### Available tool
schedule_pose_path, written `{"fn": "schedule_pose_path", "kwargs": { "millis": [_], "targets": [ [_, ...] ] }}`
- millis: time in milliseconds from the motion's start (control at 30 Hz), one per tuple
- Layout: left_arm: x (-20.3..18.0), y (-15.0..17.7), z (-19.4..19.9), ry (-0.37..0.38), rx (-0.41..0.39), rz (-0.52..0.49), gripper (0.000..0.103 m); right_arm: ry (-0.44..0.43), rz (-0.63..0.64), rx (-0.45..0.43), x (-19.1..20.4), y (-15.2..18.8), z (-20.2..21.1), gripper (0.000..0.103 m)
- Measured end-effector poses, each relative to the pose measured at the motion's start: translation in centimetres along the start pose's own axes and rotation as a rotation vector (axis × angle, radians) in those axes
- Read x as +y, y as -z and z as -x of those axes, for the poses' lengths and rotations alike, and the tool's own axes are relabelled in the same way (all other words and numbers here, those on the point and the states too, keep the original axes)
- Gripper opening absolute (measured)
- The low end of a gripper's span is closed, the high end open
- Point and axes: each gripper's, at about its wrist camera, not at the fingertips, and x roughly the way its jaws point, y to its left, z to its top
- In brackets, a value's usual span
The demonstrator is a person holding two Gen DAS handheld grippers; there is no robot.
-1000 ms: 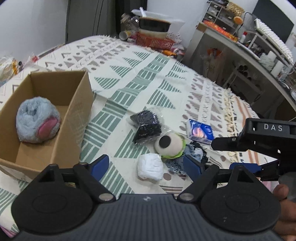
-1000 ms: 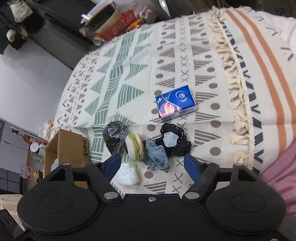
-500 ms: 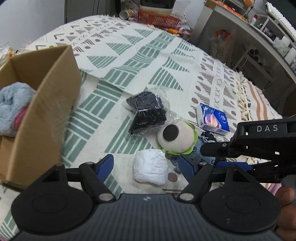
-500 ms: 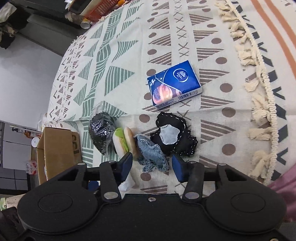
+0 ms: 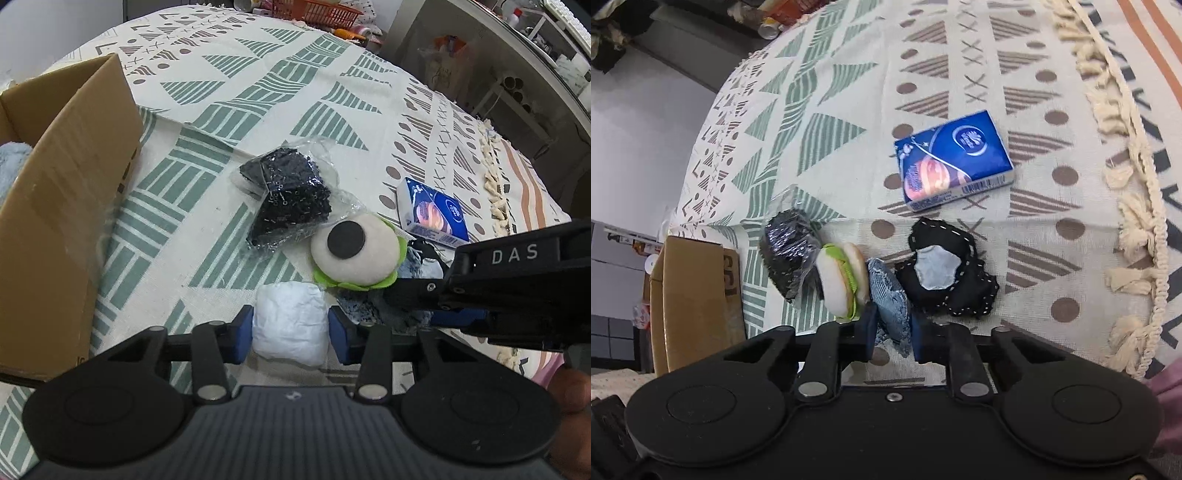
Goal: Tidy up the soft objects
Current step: 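Grasp the white wrapped bundle with the left gripper while the right grasps the blue denim plush, then carry both items to the box and open the left gripper over it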
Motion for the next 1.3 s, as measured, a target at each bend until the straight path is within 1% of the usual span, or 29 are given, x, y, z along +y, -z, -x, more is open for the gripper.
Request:
{"fn": "schedule_pose_path", "kwargs": {
  "millis": [300, 433, 633, 833, 1067, 1300],
  "targets": [
    [0.2, 0.1, 2.6, 0.029, -0.063, 0.012, 0.041, -0.003, 0.028, -0.068, 0.9, 1.2, 2.4, 0.017],
    [0.3, -0.1, 4.1, 0.034, -0.1, 0.016, 0.042, -0.017, 0.007, -0.116, 0.7, 1.4, 3.7, 0.017],
    [1.4, -0.5, 7.2, 0.078, -0.165, 0.04, 0.042, 0.009, 0.006, -0.206, 1.3, 2.2, 5.4, 0.017],
    [2.5, -0.5, 9.4, 0.082, -0.209, 0.049, 0.042, 0.011, 0.015, -0.299, 1.9, 3.1, 8.0, 0.017],
    [4.3, -0.8, 11.9, 0.097, -0.265, 0.092, 0.042, 0.006, 0.062, -0.338, 3.9, 4.2, 9.9, 0.017],
    [6.9, -1.6, 13.7, 0.1, -0.306, 0.153, 0.042, -0.024, 0.106, -0.348, 6.8, 4.9, 10.7, 0.017]
  ]
}}
